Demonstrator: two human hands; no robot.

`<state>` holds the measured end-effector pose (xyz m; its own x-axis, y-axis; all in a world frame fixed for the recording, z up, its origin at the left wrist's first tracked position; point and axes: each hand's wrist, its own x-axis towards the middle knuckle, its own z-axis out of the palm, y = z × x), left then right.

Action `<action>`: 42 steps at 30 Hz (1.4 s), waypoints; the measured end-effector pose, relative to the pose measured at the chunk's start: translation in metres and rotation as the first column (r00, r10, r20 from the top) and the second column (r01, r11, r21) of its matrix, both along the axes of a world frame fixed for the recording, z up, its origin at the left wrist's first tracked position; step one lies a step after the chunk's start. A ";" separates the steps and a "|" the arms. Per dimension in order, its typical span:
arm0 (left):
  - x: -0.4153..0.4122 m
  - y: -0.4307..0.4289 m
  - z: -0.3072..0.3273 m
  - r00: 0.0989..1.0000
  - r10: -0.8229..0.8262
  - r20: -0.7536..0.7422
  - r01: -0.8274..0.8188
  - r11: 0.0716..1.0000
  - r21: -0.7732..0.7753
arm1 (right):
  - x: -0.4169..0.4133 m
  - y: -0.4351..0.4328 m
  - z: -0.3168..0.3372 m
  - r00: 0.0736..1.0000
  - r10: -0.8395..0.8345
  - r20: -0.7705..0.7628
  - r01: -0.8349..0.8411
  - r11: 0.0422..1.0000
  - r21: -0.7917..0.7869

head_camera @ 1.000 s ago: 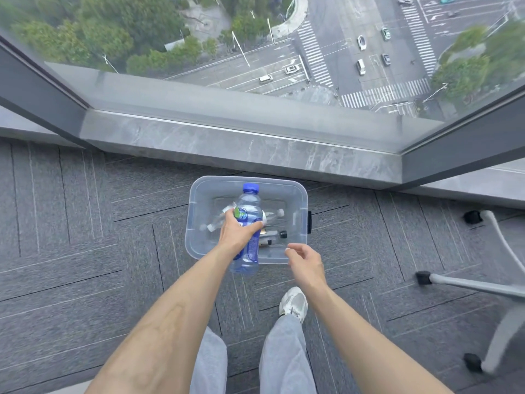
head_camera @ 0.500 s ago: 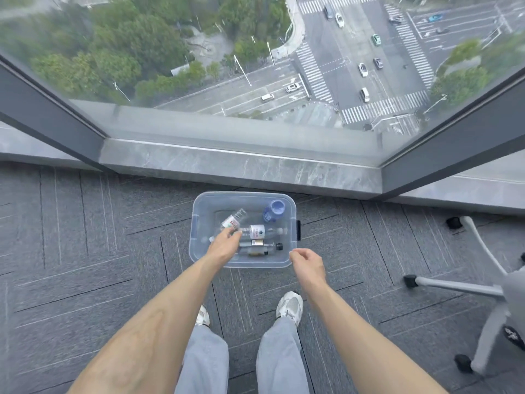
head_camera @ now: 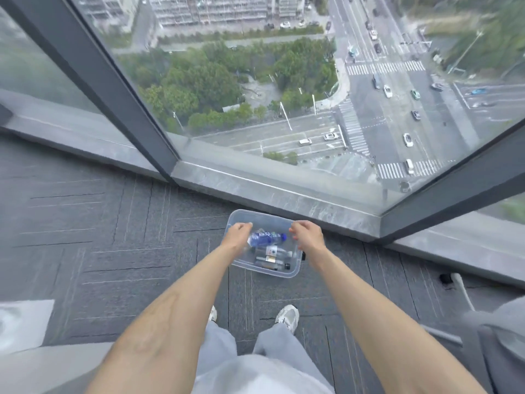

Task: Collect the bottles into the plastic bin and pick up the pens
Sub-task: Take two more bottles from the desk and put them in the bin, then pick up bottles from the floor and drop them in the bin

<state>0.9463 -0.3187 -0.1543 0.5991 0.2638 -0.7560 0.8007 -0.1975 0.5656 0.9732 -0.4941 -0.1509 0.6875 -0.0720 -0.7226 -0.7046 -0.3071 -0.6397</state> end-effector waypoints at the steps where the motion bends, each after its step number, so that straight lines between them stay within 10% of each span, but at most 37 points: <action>1: -0.007 0.004 0.009 1.000 0.019 0.008 -0.019 1.000 0.004 | 0.000 0.001 0.004 1.000 0.026 0.008 -0.026 1.000 0.007; 22: -0.290 0.156 0.118 0.680 0.640 0.357 -0.700 0.712 0.058 | -0.207 0.190 0.126 0.860 0.481 0.170 -0.510 0.820 0.260; 30: -0.499 0.162 0.157 0.232 0.817 0.528 -0.953 0.299 -0.045 | -0.386 0.273 0.155 0.718 0.673 0.178 -0.662 0.582 0.472; 42: -0.711 0.175 0.171 -0.427 0.716 0.552 -0.904 -0.344 -0.254 | -0.600 0.386 0.163 0.228 0.945 0.234 -0.853 0.078 0.517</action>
